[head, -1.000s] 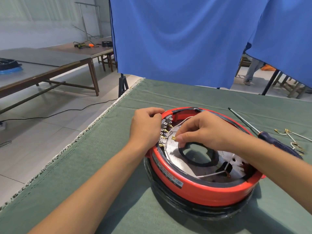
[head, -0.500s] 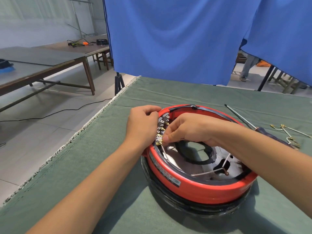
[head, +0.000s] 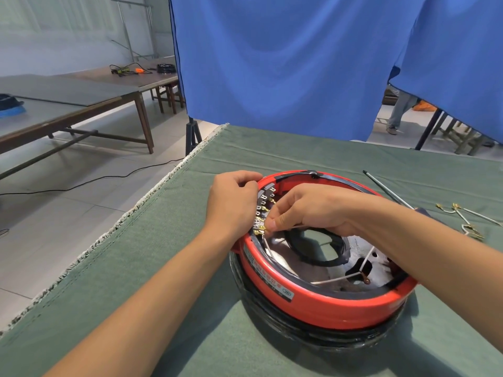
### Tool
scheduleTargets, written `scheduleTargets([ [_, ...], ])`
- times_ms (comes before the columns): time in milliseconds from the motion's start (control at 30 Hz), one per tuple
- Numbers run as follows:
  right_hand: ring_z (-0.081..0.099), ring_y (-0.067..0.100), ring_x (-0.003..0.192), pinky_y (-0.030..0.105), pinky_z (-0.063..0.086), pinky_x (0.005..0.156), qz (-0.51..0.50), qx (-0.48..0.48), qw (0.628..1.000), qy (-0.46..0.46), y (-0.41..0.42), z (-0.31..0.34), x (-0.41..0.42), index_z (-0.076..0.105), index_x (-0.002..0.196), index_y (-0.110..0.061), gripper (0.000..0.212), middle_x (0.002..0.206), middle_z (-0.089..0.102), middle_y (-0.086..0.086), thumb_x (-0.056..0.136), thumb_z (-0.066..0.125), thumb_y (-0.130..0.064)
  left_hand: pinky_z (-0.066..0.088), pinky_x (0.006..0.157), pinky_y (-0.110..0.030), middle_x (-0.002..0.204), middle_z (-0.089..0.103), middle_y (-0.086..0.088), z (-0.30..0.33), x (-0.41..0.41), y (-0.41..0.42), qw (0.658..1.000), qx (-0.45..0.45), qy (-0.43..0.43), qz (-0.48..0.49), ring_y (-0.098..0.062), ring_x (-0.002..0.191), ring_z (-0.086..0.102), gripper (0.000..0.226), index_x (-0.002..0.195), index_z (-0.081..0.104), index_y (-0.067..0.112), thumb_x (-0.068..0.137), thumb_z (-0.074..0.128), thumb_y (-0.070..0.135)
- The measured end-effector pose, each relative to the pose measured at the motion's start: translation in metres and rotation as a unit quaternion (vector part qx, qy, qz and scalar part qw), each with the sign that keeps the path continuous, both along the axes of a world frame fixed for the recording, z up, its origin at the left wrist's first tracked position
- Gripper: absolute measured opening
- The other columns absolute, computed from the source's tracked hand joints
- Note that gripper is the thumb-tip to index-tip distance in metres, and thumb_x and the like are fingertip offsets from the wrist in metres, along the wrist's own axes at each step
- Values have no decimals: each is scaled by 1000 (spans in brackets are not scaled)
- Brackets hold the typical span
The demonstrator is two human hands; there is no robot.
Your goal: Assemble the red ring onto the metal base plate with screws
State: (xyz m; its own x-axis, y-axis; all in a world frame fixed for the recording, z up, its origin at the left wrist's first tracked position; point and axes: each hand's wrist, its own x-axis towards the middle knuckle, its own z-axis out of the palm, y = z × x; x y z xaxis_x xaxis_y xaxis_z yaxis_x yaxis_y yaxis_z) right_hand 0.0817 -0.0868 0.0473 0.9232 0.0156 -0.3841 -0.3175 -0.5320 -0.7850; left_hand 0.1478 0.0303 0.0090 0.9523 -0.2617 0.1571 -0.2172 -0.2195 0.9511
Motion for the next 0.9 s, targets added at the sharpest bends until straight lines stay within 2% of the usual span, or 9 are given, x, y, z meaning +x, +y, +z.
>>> scheduleTargets([
  [267, 64, 1, 66, 11, 44, 66, -13, -9, 1000, -10, 2, 0, 0, 70, 69, -15, 20, 67, 70, -6, 85, 66, -4, 53, 90, -40, 95, 73, -3, 1, -1, 0, 1000, 3, 0, 1, -18, 92, 67, 26, 103, 73, 11, 89, 52, 6],
  [433, 64, 8, 75, 18, 46, 79, -19, -5, 1000, -11, 2, 0, -1, 70, 67, -15, 21, 74, 71, -1, 84, 66, -3, 53, 91, -40, 96, 73, -4, 2, -1, 1, 1000, 1, 6, -2, -18, 93, 67, 27, 104, 73, 10, 89, 52, 5],
  [633, 65, 11, 81, 22, 48, 87, -23, -10, 1000, -16, 3, 1, -2, 71, 69, -14, 18, 76, 71, 0, 83, 68, -3, 53, 90, -41, 95, 73, -3, 3, -3, 2, 1000, 4, 3, -4, -18, 92, 67, 27, 104, 73, 11, 89, 51, 5],
  [833, 64, 6, 75, 16, 47, 77, -23, -5, 1000, -16, 4, 0, -2, 70, 67, -16, 20, 69, 70, -6, 83, 68, -4, 54, 89, -42, 95, 72, -3, 3, -3, 2, 1000, 2, 7, -5, -19, 92, 67, 27, 104, 73, 11, 89, 51, 5],
  [900, 65, 6, 75, 16, 47, 79, -22, -6, 1000, -17, 5, -1, -2, 70, 68, -15, 20, 71, 70, -4, 83, 67, -3, 54, 89, -42, 95, 73, -4, 3, -3, 1, 1000, 1, 8, -3, -20, 91, 68, 27, 104, 73, 11, 89, 52, 5],
])
